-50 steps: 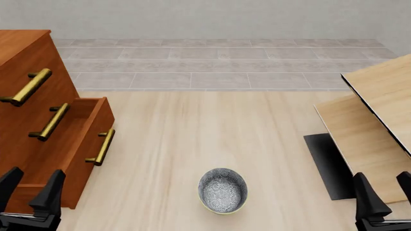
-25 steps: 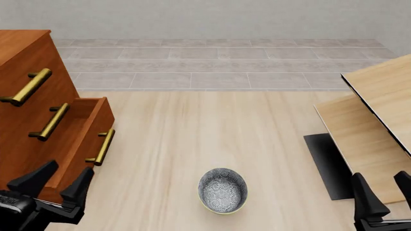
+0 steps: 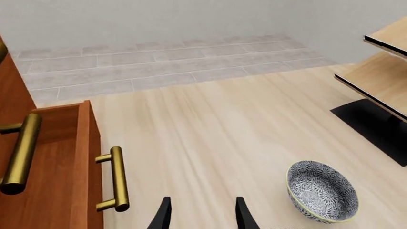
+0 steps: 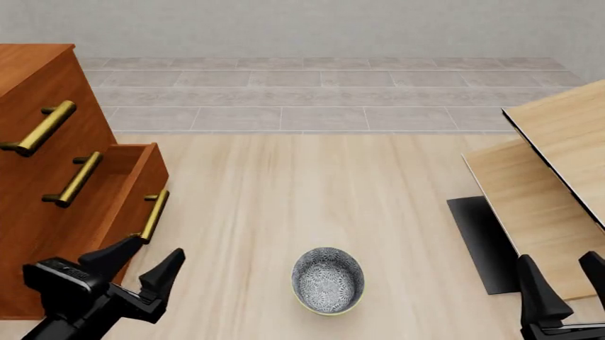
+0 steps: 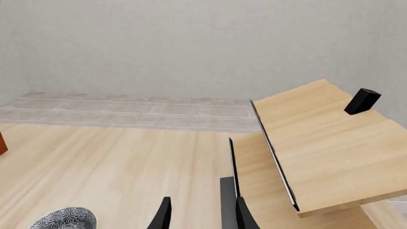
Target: Close the bottom drawer of the cabinet.
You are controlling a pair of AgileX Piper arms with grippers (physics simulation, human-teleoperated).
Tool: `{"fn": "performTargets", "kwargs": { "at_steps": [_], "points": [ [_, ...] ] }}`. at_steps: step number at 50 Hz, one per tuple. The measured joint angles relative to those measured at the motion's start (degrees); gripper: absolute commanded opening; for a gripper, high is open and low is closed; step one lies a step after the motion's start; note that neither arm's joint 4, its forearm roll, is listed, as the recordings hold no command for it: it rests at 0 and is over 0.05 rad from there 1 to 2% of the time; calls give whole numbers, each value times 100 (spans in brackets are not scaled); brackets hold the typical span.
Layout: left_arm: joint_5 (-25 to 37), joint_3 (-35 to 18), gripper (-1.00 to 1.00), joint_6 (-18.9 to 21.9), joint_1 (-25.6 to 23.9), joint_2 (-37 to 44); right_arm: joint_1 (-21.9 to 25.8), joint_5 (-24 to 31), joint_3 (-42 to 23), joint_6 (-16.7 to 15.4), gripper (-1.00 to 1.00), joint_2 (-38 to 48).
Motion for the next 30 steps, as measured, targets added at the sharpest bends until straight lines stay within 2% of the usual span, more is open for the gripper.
{"fn": "performTargets", "kwargs": {
  "at_steps": [15, 30],
  "points": [
    [-1318, -112, 100, -155, -234, 1770, 11, 7, -1, -33, 100, -20],
    [-2195, -365, 100, -249, -57, 3316, 35, 7, 0, -52, 100, -29]
  ]
}}
